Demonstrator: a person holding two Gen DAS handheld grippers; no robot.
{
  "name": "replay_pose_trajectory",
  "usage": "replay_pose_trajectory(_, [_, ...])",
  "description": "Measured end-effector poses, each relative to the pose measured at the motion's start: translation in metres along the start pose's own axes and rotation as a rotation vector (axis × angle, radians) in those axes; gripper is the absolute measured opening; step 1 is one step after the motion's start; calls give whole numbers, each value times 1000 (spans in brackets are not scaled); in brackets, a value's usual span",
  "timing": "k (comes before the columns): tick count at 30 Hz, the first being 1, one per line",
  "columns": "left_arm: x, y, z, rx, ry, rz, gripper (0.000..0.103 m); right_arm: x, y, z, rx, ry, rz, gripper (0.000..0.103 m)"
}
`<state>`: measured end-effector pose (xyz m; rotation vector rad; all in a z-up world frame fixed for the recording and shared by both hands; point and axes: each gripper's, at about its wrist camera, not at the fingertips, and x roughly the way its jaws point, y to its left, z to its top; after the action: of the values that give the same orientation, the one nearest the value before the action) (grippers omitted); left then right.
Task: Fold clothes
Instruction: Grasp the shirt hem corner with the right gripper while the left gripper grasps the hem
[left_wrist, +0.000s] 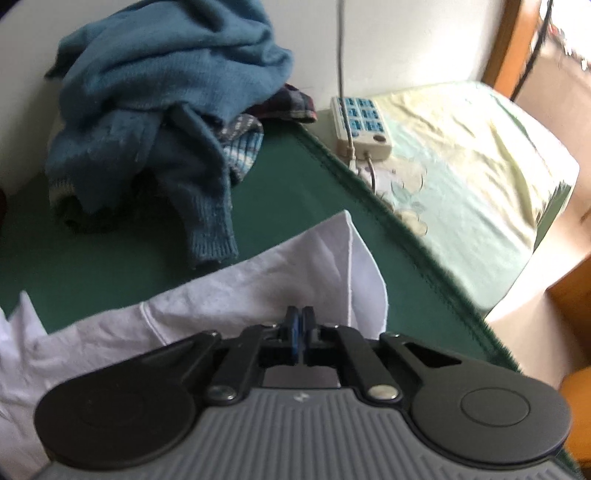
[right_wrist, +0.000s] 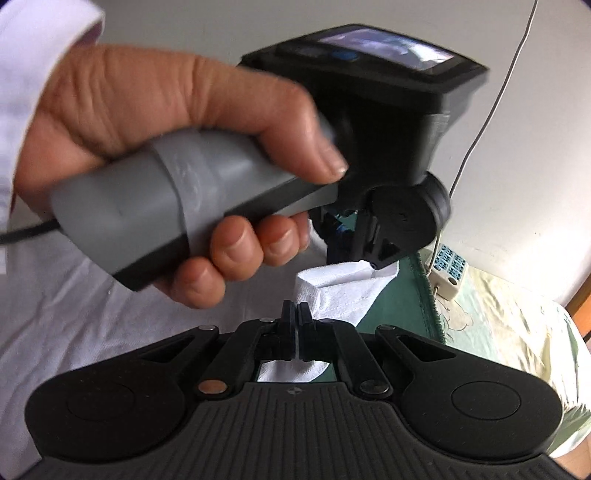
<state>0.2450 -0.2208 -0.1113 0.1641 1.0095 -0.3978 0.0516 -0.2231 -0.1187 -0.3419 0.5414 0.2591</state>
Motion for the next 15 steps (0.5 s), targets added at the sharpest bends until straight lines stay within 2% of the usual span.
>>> replay_pose_trajectory(9, [-16, 40, -3, -169, -54, -190, 0, -15, 0, 0, 67, -17, 5, 0])
replay_pose_trajectory(12, [-16, 49, -6, -211, -44, -247, 0, -14, -2, 2, 54, -18, 7, 0])
replay_pose_trajectory(13, [-16, 52, -7, -224, -41, -266, 3, -13, -3, 2, 49, -18, 8, 0])
replay_pose_trajectory(14, [-20, 52, -7, -226, -51, -273, 30, -12, -5, 3, 43, -18, 9, 0])
replay_pose_trajectory(15, [-27, 51, -10, -220, -62, -266, 72, -11, -6, 3, 38, -17, 10, 0])
